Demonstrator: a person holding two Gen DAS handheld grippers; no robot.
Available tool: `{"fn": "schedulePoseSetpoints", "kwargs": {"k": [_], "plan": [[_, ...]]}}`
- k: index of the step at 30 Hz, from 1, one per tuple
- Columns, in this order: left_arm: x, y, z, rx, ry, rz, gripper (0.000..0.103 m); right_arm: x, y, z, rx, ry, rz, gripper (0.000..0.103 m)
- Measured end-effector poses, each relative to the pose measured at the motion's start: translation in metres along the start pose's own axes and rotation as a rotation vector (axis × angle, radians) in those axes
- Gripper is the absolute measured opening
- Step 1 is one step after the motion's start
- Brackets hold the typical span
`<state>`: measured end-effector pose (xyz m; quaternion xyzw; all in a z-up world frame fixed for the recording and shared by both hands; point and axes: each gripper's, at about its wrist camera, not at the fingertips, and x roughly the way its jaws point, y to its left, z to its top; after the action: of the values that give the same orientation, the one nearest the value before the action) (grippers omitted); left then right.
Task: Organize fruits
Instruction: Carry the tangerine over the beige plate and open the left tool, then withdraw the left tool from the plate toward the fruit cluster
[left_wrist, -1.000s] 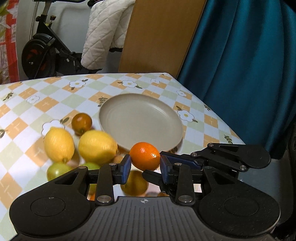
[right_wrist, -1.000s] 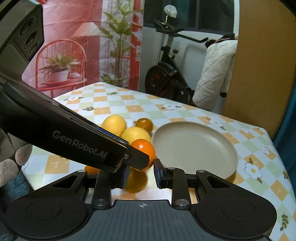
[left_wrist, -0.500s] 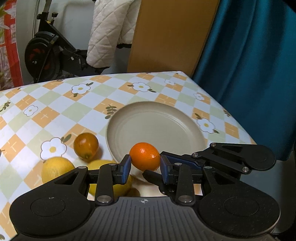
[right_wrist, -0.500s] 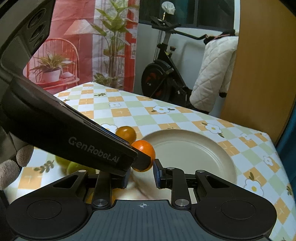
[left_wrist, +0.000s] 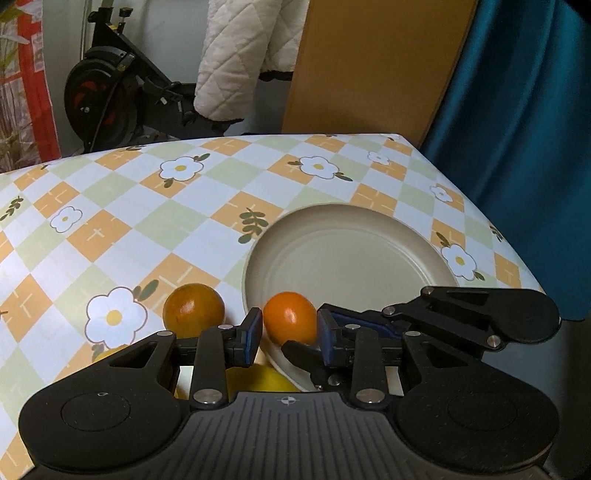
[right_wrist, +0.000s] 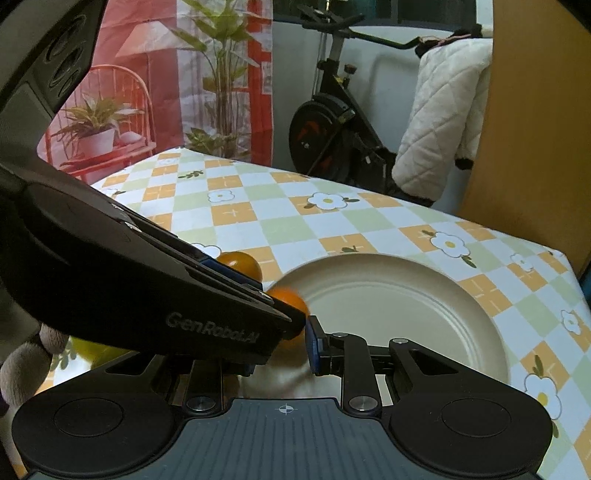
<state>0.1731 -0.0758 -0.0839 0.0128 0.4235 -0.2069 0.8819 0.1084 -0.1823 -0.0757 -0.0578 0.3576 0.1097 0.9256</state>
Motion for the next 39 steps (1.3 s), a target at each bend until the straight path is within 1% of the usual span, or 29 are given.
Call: {"fn": "schedulePoseSetpoints", "kwargs": {"k": [3,6,13,17,21,24,28,33,36,37,39], "plan": [[-0.001,0.001,0.000,-0.011,-0.003,-0.007,0.033,0.001,-0.001,0.001,0.013,0.006,-0.006,0.023],[-0.012,0.000,-0.001,-0.013,-0.030,-0.020,0.033,-0.009,0.002,-0.002,0.015,-0.010,-0.008,0.023],[-0.060,-0.006,-0.011,0.021,-0.123,-0.032,0.034,-0.048,0.008,-0.010,0.052,-0.083,-0.030,0.023],[-0.083,-0.009,-0.024,0.034,-0.159,-0.020,0.034,-0.068,0.014,-0.022,0.085,-0.116,-0.037,0.024],[-0.102,-0.010,-0.042,0.038,-0.199,0.009,0.035,-0.081,0.021,-0.036,0.131,-0.137,-0.021,0.024],[-0.109,-0.005,-0.055,0.003,-0.212,0.031,0.035,-0.085,0.026,-0.047,0.143,-0.135,-0.024,0.024],[-0.113,0.003,-0.072,-0.059,-0.212,0.049,0.035,-0.086,0.035,-0.058,0.131,-0.111,-0.036,0.026],[-0.115,0.010,-0.086,-0.100,-0.206,0.039,0.035,-0.086,0.048,-0.063,0.093,-0.094,-0.041,0.031],[-0.118,0.012,-0.094,-0.110,-0.208,0.033,0.035,-0.084,0.054,-0.067,0.086,-0.076,-0.031,0.034],[-0.118,0.012,-0.095,-0.113,-0.212,0.031,0.035,-0.084,0.056,-0.070,0.086,-0.072,-0.027,0.036],[-0.118,0.011,-0.099,-0.116,-0.213,0.027,0.035,-0.084,0.058,-0.072,0.087,-0.068,-0.023,0.037]]}}
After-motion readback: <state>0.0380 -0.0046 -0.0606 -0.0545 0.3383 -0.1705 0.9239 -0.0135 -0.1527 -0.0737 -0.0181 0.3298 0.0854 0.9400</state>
